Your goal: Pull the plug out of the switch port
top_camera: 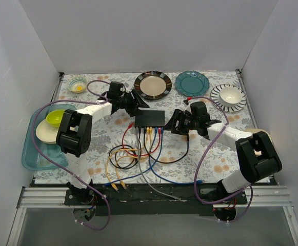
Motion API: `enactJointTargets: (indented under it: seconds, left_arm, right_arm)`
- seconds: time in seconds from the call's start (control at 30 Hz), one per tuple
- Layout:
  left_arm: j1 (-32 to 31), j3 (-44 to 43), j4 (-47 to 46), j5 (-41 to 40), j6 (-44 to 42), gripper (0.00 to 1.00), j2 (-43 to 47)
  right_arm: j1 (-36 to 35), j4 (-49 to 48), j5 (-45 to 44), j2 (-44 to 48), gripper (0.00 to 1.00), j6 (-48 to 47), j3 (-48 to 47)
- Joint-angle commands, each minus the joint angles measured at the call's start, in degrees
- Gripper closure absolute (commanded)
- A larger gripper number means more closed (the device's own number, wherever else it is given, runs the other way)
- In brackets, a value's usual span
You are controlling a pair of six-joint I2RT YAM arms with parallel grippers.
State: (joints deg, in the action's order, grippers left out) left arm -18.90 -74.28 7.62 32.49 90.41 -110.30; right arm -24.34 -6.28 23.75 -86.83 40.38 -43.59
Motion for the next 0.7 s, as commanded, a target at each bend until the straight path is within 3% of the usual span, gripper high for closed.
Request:
enactJointTargets:
  seconds: [0.0,0.4,0.67]
  left_arm:
    - [-1.76,1.69,-2.79,0.93,0.21,0.49,0.87]
    - [-2.46,1.59,1.52,-3.92,-1.55,0.51,-0.88]
    - [-2.37,2.56,3.90,-4.89,-2.52,0.55,-2.37]
  right_arm:
    - [0.08,-2.41,-0.02,1.84,0.31,0.05,1.40]
    - [0.17,-14.45,-0.81,-8.25,0.46,6.81,2.82]
    - [0.52,-15.25,-2.04,-14.07,0.54,8.92,-0.08]
